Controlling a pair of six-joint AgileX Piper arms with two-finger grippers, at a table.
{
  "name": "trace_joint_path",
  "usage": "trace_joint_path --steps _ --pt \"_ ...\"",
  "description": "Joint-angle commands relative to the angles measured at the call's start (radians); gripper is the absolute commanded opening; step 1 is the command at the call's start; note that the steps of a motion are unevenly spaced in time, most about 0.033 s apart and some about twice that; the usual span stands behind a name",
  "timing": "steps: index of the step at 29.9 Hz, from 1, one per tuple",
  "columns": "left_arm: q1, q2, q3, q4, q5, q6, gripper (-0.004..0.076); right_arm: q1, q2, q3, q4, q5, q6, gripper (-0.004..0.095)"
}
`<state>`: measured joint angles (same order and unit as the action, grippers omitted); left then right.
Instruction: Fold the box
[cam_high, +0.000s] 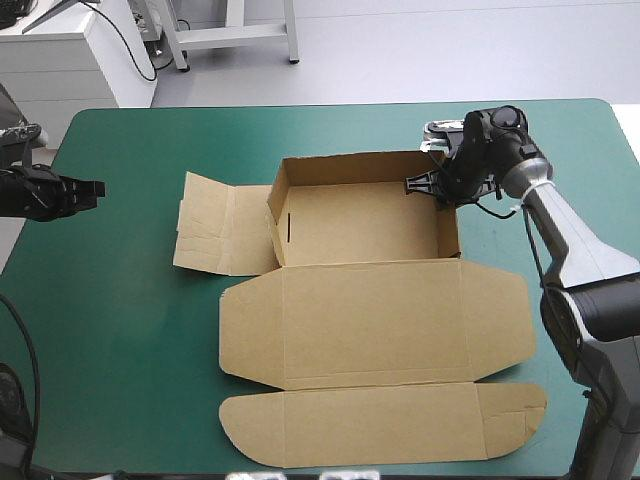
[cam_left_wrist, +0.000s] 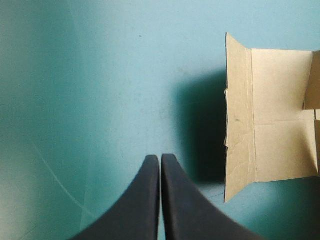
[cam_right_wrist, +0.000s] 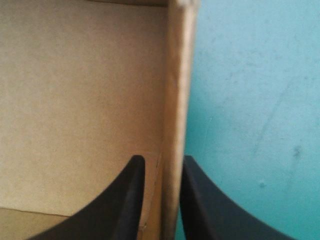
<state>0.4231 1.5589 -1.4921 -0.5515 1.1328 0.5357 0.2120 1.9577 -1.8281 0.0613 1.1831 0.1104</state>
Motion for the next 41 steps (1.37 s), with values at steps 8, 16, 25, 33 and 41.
trace_joint_path --steps 8,16,25,33,41 --pt "-0.002 -0.040 -0.028 -0.023 -0.024 0.029 -0.0008 -0.035 -0.078 -0.102 0.049 0.062 0.019 0.0684" --pt "-0.002 -0.040 -0.028 -0.011 -0.028 0.029 -0.0008 -0.029 -0.093 -0.091 0.049 0.062 0.042 0.0683" --pt "-0.002 -0.040 -0.028 -0.011 -0.031 0.029 -0.0008 -0.022 -0.050 -0.090 0.037 0.062 0.044 0.0683" --pt "-0.002 -0.040 -0.028 -0.011 -0.031 0.029 -0.0008 -0.020 0.037 -0.090 0.052 0.062 0.033 0.0681" --pt "-0.002 -0.040 -0.028 -0.009 -0.031 0.029 -0.0008 -0.020 0.047 -0.090 0.088 0.062 -0.002 0.0550"
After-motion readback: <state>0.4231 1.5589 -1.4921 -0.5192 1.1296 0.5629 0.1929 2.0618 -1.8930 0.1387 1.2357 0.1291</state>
